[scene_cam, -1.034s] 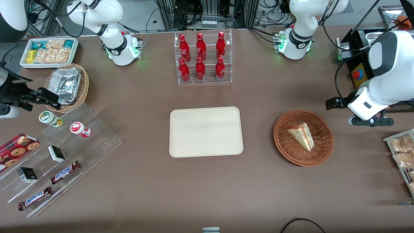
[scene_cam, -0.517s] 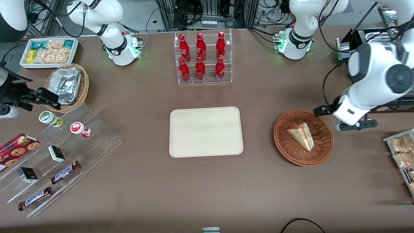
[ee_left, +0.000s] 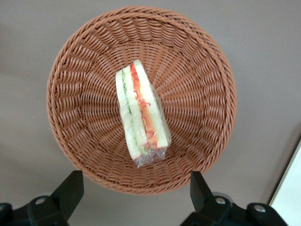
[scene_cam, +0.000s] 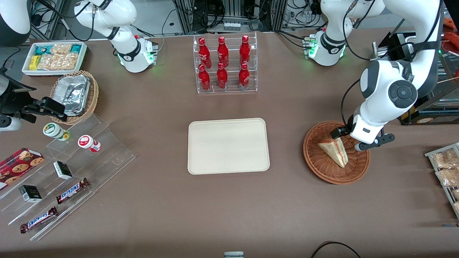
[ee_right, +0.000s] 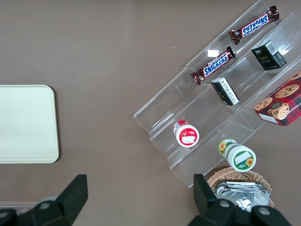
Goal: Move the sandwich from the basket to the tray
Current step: 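Lower the left gripper onto the wrapped sandwich and close on it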
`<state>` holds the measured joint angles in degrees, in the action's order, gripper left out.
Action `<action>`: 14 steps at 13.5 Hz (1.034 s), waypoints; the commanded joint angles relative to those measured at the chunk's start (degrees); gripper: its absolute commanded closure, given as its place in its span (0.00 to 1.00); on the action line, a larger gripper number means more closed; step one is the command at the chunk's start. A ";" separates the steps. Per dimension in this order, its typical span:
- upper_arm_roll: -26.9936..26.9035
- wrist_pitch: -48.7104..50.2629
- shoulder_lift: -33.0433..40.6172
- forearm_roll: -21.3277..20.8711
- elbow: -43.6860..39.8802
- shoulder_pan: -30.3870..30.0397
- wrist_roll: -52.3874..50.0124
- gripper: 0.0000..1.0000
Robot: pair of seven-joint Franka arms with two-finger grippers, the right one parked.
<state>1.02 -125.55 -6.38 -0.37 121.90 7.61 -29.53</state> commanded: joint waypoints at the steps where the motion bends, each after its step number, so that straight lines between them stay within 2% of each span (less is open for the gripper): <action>1: -0.32 -4.87 -0.21 -1.03 2.80 1.09 -6.93 0.00; 5: -0.32 -9.10 -1.97 -1.03 3.87 1.09 -17.57 0.00; 7: -0.32 -9.27 -2.93 -1.12 4.13 1.88 -18.28 0.00; 10: -0.32 -9.63 -4.16 -3.93 4.40 1.97 -18.37 0.00; 14: -0.49 -12.96 -6.71 -4.02 4.40 1.79 -18.37 0.00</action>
<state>1.09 -136.19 -11.99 -3.16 125.92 8.80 -46.17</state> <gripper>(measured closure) 0.000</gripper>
